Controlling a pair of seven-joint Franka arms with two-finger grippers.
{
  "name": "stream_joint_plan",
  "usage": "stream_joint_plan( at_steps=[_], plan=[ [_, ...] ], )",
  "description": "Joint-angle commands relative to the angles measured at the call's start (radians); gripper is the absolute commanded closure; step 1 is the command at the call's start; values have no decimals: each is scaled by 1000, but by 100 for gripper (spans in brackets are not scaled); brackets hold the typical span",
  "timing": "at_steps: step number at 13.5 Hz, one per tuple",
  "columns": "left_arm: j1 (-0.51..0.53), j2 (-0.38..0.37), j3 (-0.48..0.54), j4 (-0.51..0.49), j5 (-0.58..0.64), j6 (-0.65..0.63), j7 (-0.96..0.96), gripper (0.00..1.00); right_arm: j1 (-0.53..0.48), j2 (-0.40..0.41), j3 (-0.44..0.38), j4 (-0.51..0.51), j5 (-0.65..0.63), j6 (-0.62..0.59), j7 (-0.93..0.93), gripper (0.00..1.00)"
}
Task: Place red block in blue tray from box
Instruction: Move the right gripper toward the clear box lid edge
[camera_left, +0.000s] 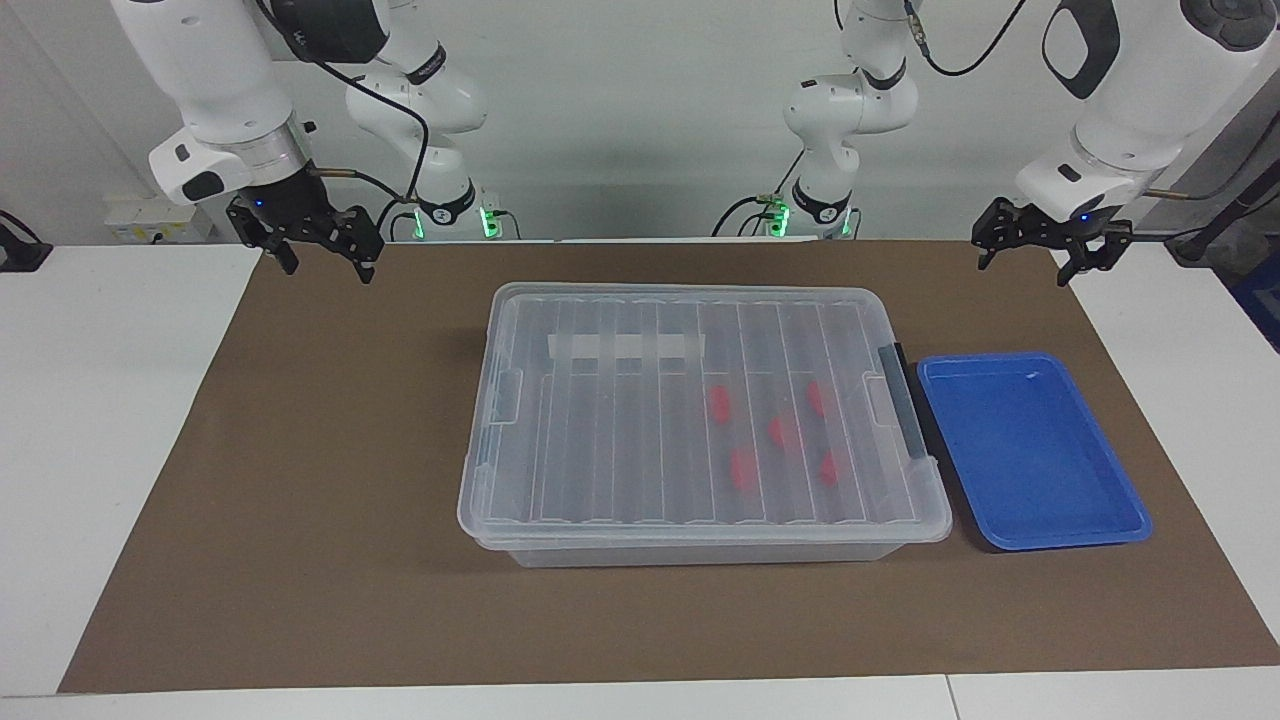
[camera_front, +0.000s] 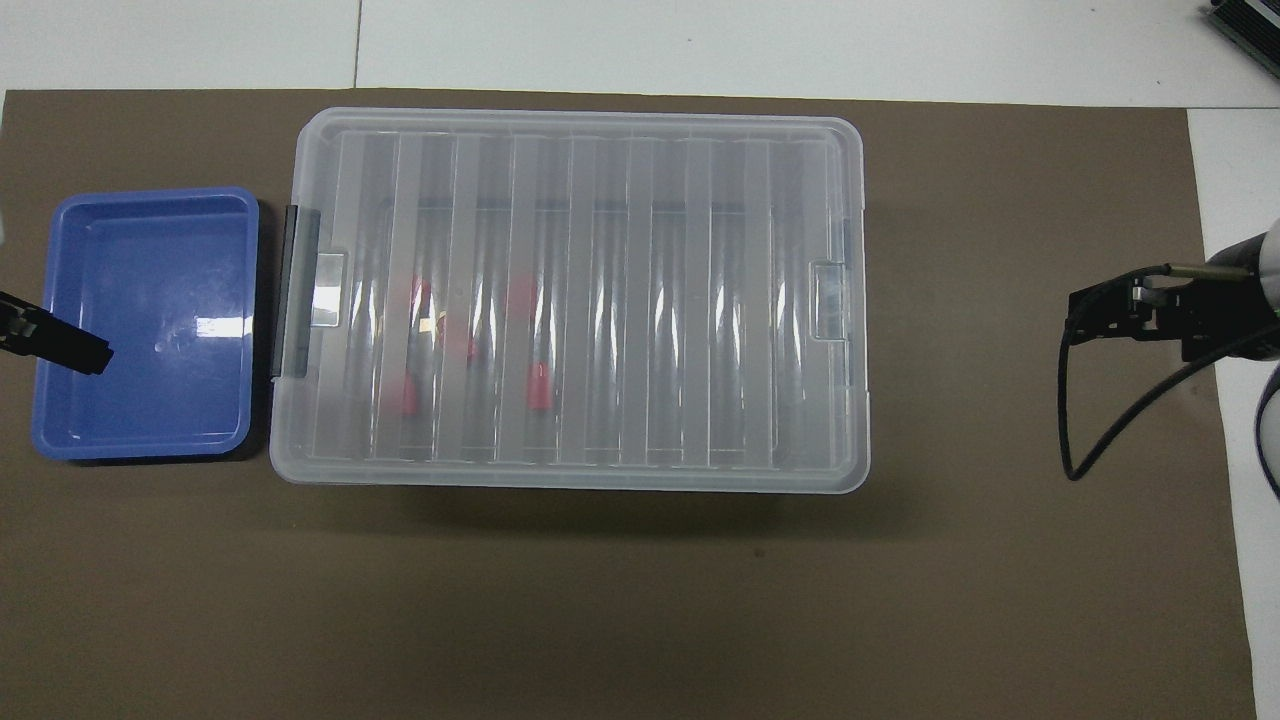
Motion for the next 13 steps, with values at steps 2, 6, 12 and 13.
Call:
stream_joint_plan(
  at_steps=[2,6,12,13],
  plan=[
    [7,-27,-4,-30,6,0,-3,0,-6,-2,8,-8,-13,23,7,0],
    [7,-27,-4,-30,6,0,-3,0,-3,10,10,-37,-13,75,12,0],
    [7,-27,-4,-30,6,0,-3,0,54,69,14,-115,-8,233,21,0],
    [7,-27,-4,-30,6,0,-3,0,71,90,14,-117,-8,262,24,0]
  ],
)
